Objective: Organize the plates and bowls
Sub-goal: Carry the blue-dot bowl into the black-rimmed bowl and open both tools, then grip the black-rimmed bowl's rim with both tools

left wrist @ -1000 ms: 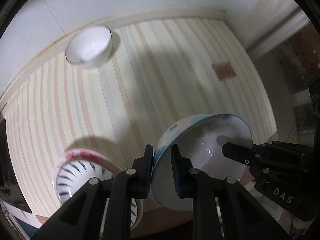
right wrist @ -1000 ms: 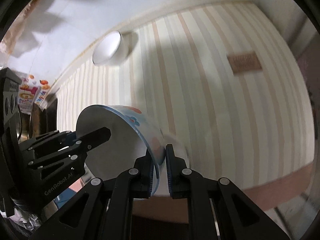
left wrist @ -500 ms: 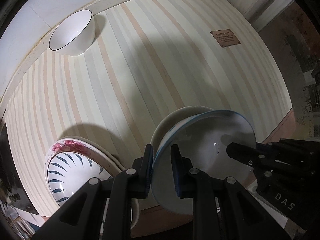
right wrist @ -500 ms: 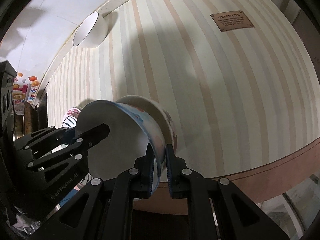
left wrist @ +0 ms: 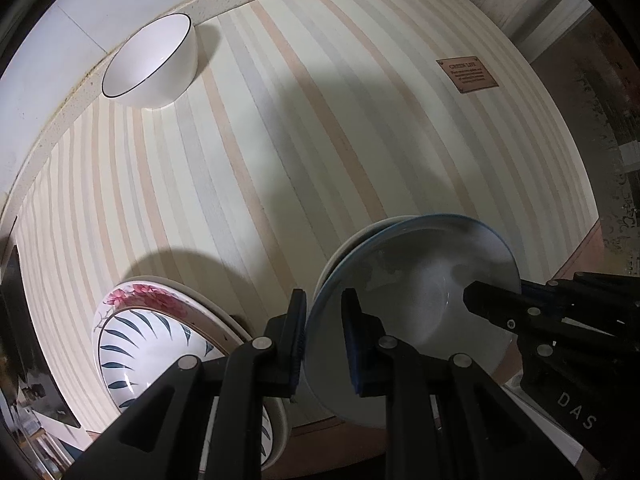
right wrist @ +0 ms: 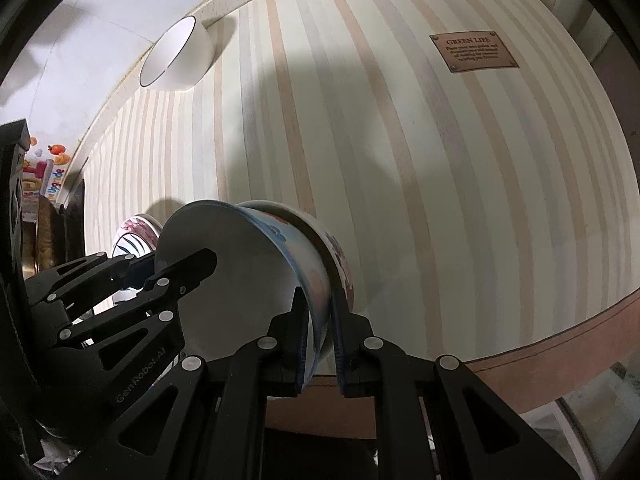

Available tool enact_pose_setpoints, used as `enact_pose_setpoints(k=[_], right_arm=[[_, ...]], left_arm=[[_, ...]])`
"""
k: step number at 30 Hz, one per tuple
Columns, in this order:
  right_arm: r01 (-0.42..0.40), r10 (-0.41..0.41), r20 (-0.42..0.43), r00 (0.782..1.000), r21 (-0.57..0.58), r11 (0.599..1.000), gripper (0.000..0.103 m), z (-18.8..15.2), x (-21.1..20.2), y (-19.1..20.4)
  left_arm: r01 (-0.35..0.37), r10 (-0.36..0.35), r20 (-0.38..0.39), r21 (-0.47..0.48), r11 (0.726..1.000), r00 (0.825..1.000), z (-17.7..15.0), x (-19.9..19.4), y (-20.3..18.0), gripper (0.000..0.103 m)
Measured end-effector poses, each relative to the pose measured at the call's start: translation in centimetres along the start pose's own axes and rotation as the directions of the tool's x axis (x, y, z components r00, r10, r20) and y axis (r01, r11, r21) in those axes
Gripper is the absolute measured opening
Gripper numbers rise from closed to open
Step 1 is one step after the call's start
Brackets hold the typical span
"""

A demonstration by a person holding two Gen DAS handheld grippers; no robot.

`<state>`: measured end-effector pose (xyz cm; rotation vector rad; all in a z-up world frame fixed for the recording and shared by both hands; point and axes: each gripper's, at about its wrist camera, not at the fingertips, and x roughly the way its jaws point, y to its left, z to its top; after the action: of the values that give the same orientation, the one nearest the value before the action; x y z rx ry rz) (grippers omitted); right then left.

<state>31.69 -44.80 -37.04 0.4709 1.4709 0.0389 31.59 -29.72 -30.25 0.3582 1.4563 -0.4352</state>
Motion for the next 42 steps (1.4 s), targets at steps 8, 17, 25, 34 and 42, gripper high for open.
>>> enact_pose_setpoints(k=[8,17,25,34,42], right_arm=[[-0.02,0.021,-0.03,0.999,0.025,0.999,0.015,0.7,-0.1,-0.3],[-0.086,0.086,0.01,0.996,0.033,0.996,0.018,4.6,-4.5,-0.1],[-0.151,0.161,0.109,0.981,-0.094,0.984,0.043,18.7,-2.3,7.8],[-0.124,0.126,0.012,0.992,-0.096,0.988,0.033,27.6,7.4,13.5],[-0.073,0.077,0.025,0.997,-0.14,0.987,0.013,27.4,8.5,14.6]], left_arm=[[0.033,-0.034,-0.021,-0.023,0.999,0.999,0.1,0.7,0.6,0.016],[0.128,-0.125,0.038,-0.09,0.988,0.991,0.6,-3.2,4.6,0.017],[0.121,-0.061,0.155,-0.412,0.903,0.986,8.8,-2.9,18.6,0.023],[0.198,-0.153,0.126,-0.56,0.804,0.98,14.8,4.2,25.2,0.022],[0.199,-0.131,0.159,-0.555,0.808,0.979,14.7,5.0,24.2,0.012]])
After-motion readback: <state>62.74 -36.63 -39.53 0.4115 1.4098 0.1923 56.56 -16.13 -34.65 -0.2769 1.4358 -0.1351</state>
